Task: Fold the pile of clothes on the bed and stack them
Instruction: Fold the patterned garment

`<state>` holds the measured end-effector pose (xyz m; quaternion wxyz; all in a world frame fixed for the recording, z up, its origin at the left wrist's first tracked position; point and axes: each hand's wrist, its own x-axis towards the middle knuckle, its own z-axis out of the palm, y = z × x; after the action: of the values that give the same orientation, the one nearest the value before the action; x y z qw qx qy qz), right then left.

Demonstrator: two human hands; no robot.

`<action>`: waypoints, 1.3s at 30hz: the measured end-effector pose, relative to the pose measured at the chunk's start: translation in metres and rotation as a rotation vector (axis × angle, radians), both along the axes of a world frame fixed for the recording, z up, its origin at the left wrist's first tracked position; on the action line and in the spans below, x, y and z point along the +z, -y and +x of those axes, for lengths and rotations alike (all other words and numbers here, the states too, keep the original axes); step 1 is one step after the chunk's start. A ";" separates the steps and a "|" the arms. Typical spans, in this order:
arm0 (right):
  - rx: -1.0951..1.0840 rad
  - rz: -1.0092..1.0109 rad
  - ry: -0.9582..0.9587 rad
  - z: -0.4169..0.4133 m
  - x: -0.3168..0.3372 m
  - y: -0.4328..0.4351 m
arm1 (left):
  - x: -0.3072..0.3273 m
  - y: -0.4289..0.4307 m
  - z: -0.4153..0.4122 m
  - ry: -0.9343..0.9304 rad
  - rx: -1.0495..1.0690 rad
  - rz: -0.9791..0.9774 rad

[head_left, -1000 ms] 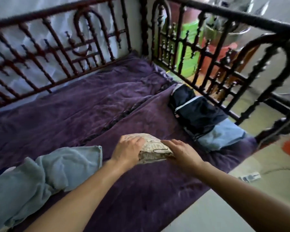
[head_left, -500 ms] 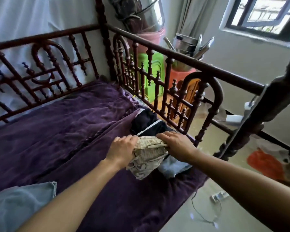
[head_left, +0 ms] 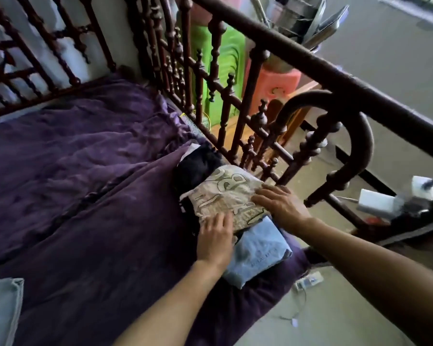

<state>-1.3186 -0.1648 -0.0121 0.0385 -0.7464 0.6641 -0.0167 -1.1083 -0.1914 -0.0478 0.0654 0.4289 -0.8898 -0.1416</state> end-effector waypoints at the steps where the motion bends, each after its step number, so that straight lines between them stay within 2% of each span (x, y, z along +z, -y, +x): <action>1: 0.003 0.026 -0.019 -0.009 -0.018 -0.016 | -0.017 -0.018 -0.010 0.036 -0.063 0.053; 5: 0.034 0.196 -0.071 -0.038 -0.080 -0.072 | -0.072 -0.082 -0.033 0.155 -0.205 0.251; 9: -0.006 0.524 -0.159 -0.058 -0.137 -0.123 | -0.117 -0.120 -0.038 0.229 -0.230 0.491; 14: -0.024 0.629 -0.198 -0.072 -0.149 -0.133 | -0.126 -0.138 -0.042 0.331 -0.218 0.563; 20: 0.024 0.571 -0.200 -0.056 -0.106 -0.100 | -0.085 -0.135 -0.041 0.346 -0.057 0.528; 26: 0.211 0.381 -0.126 -0.003 -0.057 -0.056 | -0.034 -0.134 0.024 0.328 0.215 0.428; 33: 0.485 0.262 -0.120 0.148 -0.019 -0.028 | 0.024 -0.173 0.167 0.259 0.599 0.319; 39: 0.774 0.201 -0.110 0.324 0.005 -0.061 | 0.062 -0.267 0.328 0.299 0.922 0.230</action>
<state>-0.9951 -0.1035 -0.0075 0.0793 -0.9337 0.3333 0.1041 -0.7806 0.0753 0.0145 -0.0546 0.7977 -0.5859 -0.1322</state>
